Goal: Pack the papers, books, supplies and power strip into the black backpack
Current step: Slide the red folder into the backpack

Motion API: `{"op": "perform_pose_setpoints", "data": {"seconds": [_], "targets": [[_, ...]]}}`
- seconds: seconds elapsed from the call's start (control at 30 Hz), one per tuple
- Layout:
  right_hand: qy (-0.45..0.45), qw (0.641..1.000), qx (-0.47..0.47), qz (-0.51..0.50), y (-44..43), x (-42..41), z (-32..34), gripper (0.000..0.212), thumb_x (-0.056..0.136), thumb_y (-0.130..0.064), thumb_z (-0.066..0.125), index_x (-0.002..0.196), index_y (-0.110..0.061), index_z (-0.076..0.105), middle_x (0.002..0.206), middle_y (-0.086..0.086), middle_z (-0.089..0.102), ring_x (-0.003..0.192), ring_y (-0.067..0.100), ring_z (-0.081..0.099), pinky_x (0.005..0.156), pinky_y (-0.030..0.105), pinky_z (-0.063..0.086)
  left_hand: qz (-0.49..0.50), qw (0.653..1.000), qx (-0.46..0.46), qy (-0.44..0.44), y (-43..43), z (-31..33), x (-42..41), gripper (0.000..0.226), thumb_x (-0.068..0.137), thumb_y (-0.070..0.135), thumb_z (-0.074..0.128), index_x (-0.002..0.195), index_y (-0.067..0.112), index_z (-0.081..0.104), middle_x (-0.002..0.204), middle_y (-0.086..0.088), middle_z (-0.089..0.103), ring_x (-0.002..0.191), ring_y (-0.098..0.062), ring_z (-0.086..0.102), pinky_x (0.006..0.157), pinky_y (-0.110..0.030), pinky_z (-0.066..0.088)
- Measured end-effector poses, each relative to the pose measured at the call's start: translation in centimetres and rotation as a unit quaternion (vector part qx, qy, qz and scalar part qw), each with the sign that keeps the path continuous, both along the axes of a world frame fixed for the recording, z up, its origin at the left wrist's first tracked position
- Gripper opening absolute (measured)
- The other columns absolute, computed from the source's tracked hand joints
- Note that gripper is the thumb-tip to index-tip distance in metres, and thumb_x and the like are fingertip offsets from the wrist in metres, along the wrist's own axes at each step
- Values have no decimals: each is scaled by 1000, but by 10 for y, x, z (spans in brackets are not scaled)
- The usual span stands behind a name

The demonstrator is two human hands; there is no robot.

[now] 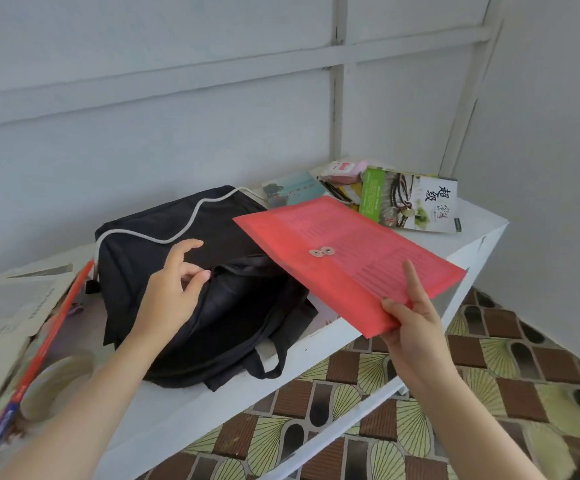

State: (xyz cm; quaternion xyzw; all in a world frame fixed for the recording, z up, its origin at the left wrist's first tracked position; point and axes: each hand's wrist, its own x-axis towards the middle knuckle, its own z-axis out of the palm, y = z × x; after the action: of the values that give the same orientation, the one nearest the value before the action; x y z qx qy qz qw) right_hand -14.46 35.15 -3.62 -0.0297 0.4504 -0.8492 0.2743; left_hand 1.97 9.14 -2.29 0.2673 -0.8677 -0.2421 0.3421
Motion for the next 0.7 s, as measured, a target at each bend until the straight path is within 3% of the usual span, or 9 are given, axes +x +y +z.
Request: {"op": "perform_pose_setpoints", "data": {"seconds": [0.07,0.13,0.23,0.3,0.37,0.43,0.5,0.57,0.7], "targets": [[-9,1000,6,-28,-2,9,0,63,93,10,41,137,-36,46,133,-4,49,71,11,51,55,26,57,2,987,-159,-2,-6,-10,-1,33,87,4,62,118,12,57,94,-1,65,82,-12,57,76,-25,48],[-13,998,9,-53,-3,18,1,63,93,10,42,137,-36,47,137,-3,46,69,10,50,50,22,54,-53,933,-356,20,-11,-19,-1,22,93,1,49,103,5,67,95,-9,66,87,-20,56,78,-29,45],[-12,997,3,-82,-4,29,0,63,93,10,42,137,-34,46,141,-4,41,76,11,53,51,23,55,-155,879,-452,9,-20,-23,-2,40,97,3,32,93,4,72,83,-8,68,80,-21,58,76,-30,43],[-13,995,0,-95,-6,37,0,63,93,10,42,137,-35,46,143,-3,39,79,11,55,54,26,57,-175,891,-419,-16,-22,-22,-1,32,92,6,38,101,2,68,79,-7,66,73,-22,58,73,-31,46],[-12,994,7,-105,-8,45,0,64,92,10,43,137,-36,46,145,-2,39,73,9,56,54,28,58,-177,910,-371,-56,-25,-21,1,33,90,24,48,110,2,63,79,-5,64,71,-20,59,72,-33,48],[-9,993,12,-116,-11,51,0,65,92,10,43,137,-36,46,147,2,37,67,8,56,51,29,57,-166,917,-343,-117,-27,-19,2,53,80,45,62,113,4,61,77,-1,64,74,-19,59,74,-32,47],[-5,992,11,-123,-13,57,1,65,92,11,43,138,-35,45,147,4,37,60,6,58,47,29,56,-156,917,-315,-186,-27,-16,2,74,64,53,76,119,7,55,72,1,64,71,-19,60,71,-31,49],[0,991,12,-130,-16,61,1,66,92,11,42,138,-35,45,145,2,38,55,6,57,46,28,56,-154,914,-279,-250,-26,-10,1,81,64,47,80,129,15,43,73,1,64,67,-16,61,63,-27,49],[0,989,13,-149,-21,66,1,66,91,12,43,136,-36,48,141,-6,40,72,9,53,61,29,58,-162,949,-107,-250,-37,5,-2,57,85,26,61,131,27,28,88,-1,65,77,-16,61,74,-32,50]]}}
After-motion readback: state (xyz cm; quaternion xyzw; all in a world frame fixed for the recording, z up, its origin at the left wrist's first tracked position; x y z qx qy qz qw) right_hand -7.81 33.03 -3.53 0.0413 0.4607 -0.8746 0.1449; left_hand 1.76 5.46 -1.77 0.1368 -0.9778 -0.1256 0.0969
